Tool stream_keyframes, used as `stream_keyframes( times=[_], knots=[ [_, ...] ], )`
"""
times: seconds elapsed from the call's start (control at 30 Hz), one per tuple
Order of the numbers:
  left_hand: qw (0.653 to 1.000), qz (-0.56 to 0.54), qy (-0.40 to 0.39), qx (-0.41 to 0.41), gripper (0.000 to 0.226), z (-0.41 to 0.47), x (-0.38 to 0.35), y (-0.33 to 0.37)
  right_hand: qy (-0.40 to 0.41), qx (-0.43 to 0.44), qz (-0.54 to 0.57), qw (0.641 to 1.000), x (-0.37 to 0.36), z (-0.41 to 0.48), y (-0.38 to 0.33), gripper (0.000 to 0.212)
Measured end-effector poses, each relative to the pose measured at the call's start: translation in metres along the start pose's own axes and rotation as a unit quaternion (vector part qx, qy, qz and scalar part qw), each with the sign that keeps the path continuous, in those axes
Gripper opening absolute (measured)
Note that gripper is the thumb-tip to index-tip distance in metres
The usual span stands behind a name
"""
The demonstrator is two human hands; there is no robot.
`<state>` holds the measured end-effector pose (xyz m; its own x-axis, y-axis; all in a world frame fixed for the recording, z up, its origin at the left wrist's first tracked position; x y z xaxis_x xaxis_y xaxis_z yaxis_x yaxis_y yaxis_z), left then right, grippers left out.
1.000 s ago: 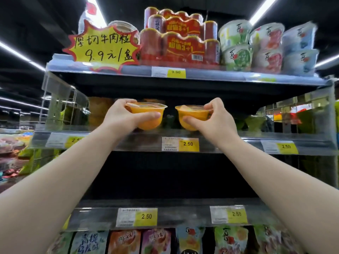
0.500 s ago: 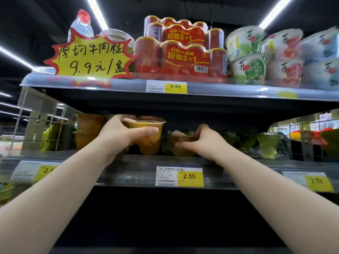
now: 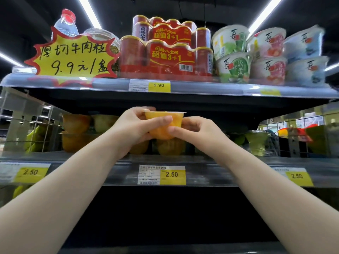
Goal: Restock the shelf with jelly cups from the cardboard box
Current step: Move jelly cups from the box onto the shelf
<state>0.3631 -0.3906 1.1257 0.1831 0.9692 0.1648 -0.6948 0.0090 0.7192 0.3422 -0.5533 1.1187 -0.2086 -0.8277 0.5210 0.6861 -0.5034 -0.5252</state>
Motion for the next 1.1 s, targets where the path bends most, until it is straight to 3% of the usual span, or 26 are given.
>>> stream_keyframes(
  times=[0.13, 0.2, 0.33, 0.43, 0.57, 0.83, 0.9, 1.0, 1.1],
  knots=[
    [0.999, 0.011, -0.037, 0.005, 0.115, 0.007, -0.011, -0.002, 0.027, -0.021, 0.029, 0.999, 0.006, 0.003, 0.002, 0.042],
    [0.997, 0.044, -0.06, -0.009, 0.107, 0.01, -0.01, -0.005, 0.07, -0.023, 0.027, 0.997, 0.012, 0.003, 0.006, 0.049],
    [0.971, 0.234, 0.008, -0.035, 0.057, 0.01, 0.01, -0.014, 0.147, -0.048, 0.051, 0.987, 0.022, 0.01, 0.018, 0.052],
    [0.929, 0.366, -0.002, -0.054, 0.025, 0.006, 0.011, -0.022, 0.171, -0.081, 0.017, 0.982, 0.021, 0.019, 0.027, 0.054],
    [0.905, 0.414, 0.006, -0.099, 0.026, 0.003, 0.008, -0.023, 0.148, -0.115, -0.017, 0.982, 0.007, 0.032, 0.037, 0.057],
    [0.878, 0.452, 0.018, -0.155, 0.032, -0.001, 0.003, -0.019, 0.096, -0.131, -0.044, 0.986, 0.001, 0.031, 0.035, 0.035],
    [0.87, 0.457, 0.021, -0.184, 0.034, -0.006, 0.003, -0.018, 0.084, -0.127, -0.129, 0.98, 0.004, 0.023, 0.031, 0.045],
    [0.859, 0.472, -0.004, -0.199, 0.041, -0.012, -0.003, -0.018, 0.136, -0.027, -0.272, 0.952, 0.008, 0.004, 0.013, 0.043],
    [0.851, 0.489, -0.03, -0.19, 0.043, -0.011, -0.008, -0.02, 0.097, 0.086, -0.333, 0.934, -0.009, -0.012, 0.0, 0.037]
  ],
)
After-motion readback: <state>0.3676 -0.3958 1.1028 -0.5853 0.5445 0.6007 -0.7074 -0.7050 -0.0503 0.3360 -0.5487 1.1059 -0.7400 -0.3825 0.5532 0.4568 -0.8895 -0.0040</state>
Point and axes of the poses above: each hand's wrist, its own z-axis towards the middle knuckle, its own x-axis out of the back of the hand, y = z × x, the point moved 6 cm from there along z, towards the middle knuckle, and after that the axes turned 4 degrees about -y, right-handed, at the moved point
